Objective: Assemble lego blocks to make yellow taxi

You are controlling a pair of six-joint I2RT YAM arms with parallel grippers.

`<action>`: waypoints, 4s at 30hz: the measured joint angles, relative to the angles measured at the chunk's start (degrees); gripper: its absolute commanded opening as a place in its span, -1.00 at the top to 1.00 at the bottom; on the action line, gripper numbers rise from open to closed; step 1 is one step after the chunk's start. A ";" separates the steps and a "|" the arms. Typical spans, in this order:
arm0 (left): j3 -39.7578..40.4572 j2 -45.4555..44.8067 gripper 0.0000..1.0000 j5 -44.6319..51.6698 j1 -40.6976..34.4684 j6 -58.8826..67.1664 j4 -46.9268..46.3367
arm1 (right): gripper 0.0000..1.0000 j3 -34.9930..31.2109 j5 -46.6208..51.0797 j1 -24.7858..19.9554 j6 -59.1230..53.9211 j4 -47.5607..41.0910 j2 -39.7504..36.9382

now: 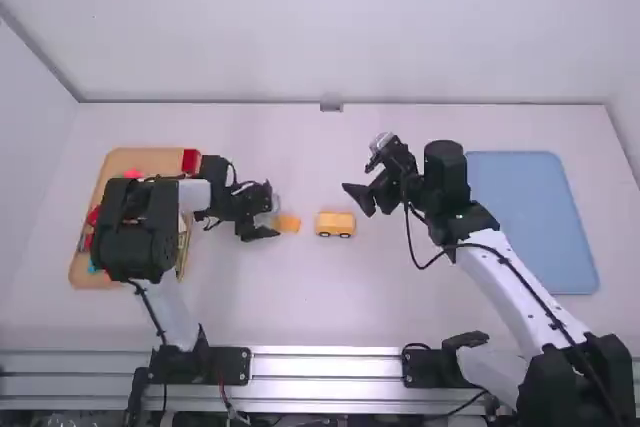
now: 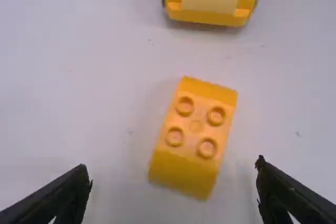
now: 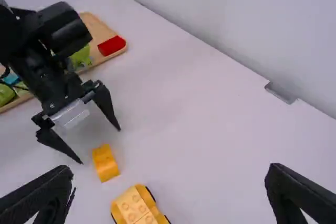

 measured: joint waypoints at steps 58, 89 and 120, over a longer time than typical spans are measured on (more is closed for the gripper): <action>0.13 -7.48 0.90 4.42 -17.09 -23.67 16.22 | -0.96 -0.09 -45.59 -10.82 -26.82 51.69 60.83; -8.59 -7.48 0.96 1.38 -18.36 -30.88 28.72 | -0.41 -2.34 -31.39 -1.07 -15.04 60.15 62.66; -4.76 -2.36 0.97 6.34 -18.21 -29.49 26.88 | 0.16 6.67 -40.94 -2.51 -37.68 29.70 61.64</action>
